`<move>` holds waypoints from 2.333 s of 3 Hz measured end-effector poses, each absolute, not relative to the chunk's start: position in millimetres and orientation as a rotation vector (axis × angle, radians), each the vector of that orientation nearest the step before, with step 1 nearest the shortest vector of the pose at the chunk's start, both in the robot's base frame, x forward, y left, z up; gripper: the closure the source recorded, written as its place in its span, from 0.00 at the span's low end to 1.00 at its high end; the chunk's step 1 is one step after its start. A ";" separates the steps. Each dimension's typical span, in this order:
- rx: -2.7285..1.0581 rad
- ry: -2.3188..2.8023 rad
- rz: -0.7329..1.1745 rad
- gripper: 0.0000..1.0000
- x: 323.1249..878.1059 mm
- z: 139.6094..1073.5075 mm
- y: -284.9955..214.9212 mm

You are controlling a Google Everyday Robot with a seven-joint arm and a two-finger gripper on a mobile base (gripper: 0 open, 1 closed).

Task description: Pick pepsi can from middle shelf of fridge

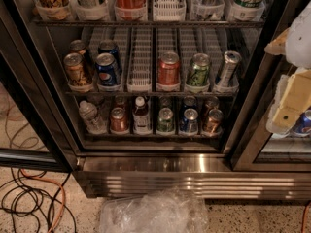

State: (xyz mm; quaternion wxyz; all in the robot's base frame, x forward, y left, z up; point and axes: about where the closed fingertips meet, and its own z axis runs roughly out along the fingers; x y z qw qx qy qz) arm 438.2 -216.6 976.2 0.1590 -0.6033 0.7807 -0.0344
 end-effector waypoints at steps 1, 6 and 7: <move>-1.725 2.232 -0.098 0.00 438.2 976.2 -216.6; -1.164 1.966 0.501 0.00 461.6 950.6 -111.7; -1.110 1.887 0.504 0.00 473.4 934.5 -77.7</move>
Offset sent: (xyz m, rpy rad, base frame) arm 0.0075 0.0214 -0.0051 0.4108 -0.0981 -0.1265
